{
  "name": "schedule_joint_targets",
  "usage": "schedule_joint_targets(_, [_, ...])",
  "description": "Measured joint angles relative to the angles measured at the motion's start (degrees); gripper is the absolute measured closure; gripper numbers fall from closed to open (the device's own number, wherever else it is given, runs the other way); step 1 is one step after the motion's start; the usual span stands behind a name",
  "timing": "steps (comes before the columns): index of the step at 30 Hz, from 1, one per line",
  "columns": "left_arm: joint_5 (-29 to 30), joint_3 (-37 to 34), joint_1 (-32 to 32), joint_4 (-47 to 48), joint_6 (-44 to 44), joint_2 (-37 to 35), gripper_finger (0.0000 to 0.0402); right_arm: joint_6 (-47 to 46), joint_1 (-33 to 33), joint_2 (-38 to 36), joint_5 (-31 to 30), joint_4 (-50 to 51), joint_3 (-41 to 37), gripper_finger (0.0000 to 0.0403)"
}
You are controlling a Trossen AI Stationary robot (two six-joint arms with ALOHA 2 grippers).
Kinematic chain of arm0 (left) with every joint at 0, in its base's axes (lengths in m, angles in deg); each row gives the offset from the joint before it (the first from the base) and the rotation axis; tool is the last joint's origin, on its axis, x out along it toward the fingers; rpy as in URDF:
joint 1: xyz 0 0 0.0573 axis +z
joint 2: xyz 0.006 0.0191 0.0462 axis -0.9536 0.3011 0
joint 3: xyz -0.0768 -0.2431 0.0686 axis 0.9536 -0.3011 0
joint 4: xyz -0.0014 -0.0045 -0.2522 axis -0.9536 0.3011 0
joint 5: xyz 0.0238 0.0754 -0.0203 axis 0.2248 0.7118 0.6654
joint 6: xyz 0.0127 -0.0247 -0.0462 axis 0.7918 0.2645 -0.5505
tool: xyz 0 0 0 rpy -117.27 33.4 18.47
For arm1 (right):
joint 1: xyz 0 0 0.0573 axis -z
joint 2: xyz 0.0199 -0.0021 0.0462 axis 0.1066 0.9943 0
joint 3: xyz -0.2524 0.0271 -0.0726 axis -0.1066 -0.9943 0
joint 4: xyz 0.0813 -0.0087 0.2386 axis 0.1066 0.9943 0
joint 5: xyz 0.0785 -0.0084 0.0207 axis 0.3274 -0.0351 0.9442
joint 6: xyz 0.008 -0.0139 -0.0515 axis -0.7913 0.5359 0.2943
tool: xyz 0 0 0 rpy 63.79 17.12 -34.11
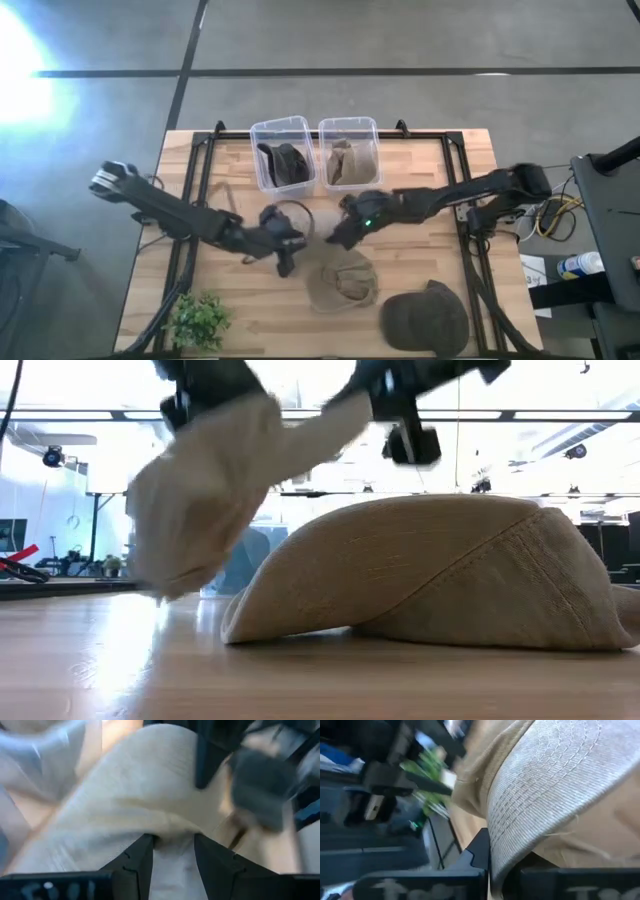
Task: Pick & Place hat
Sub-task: Put the left brown cap into the right transparent bin
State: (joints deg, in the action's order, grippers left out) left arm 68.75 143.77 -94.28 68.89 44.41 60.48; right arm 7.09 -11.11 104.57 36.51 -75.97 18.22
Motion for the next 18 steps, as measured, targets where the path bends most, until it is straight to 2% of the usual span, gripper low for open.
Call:
schedule_joint_targets(4, [2.47,0.0,-0.72,-0.51,0.5,-7.5,0.0264,5.27,1.25,-8.06,-7.52,5.9,2.13,0.0389])
schedule_joint_targets(9, [6.58,0.02,-1.28,-1.23,3.13,-12.96,0.0264,17.36,1.76,-17.26,-16.98,13.62,5.85,0.0389])
schedule_joint_targets(14, [8.64,0.02,-1.26,-0.86,4.21,-13.75,0.0264,21.89,3.73,-22.81,-29.14,32.66,12.17,0.0389])
schedule_joint_targets(16, [8.68,0.02,-1.26,-0.88,4.22,-13.32,0.0264,20.05,7.09,-23.09,-30.02,40.39,14.25,0.0389])
schedule_joint_targets(18, [8.72,0.02,-1.24,-0.79,4.22,-12.76,0.0264,18.97,11.13,-22.83,-28.39,45.21,15.52,0.0389])
